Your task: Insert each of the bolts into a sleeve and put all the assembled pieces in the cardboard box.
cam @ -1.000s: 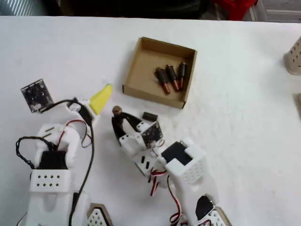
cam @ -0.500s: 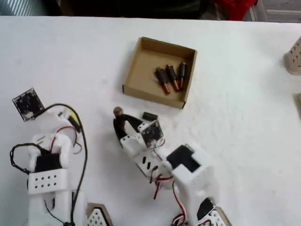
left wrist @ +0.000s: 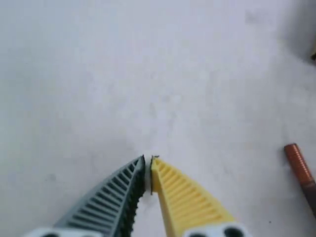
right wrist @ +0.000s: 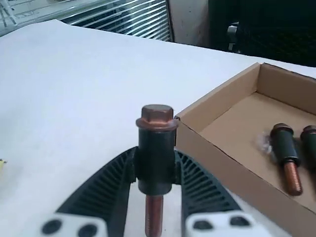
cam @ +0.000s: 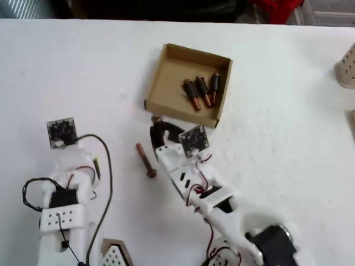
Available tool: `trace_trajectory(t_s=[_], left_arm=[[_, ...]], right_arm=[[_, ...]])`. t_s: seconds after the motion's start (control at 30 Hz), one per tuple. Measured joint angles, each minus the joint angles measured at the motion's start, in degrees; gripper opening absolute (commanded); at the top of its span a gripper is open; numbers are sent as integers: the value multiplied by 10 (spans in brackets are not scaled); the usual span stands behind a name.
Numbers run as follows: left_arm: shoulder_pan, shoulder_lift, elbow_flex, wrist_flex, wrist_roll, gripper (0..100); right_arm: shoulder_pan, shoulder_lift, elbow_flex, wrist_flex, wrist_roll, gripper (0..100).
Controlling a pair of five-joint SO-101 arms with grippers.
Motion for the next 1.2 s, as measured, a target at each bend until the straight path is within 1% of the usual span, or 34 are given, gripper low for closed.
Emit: trace_trajectory(t_s=[0.1,0.17,0.37,0.43,0.53,0.73,0.83,0.9,1.1,1.2], left_arm=[[18,-1,15,-1,-7,46],[22,-1,19,-9,-25,46],[23,-1,19,-14,-47,46],[23,-1,19,-14,-47,46],[23,-1,19,-14,-48,46],[26,-1,19,-14,-48,45],[26,-1,19,-14,-48,45],[26,-1,19,-14,-48,45],[26,-1,19,-14,-48,45],[33,-1,19,-14,-48,45]], right_arm=[[14,-62,-9,96,0,17],[30,-92,-33,173,0,17],[90,-122,-177,436,0,18],[107,-117,-229,500,0,18],[129,-84,-300,550,0,18],[154,6,-409,566,0,18],[164,60,-469,595,0,18],[170,96,-520,635,0,18],[173,228,-723,804,0,18],[173,302,-825,861,0,18]])
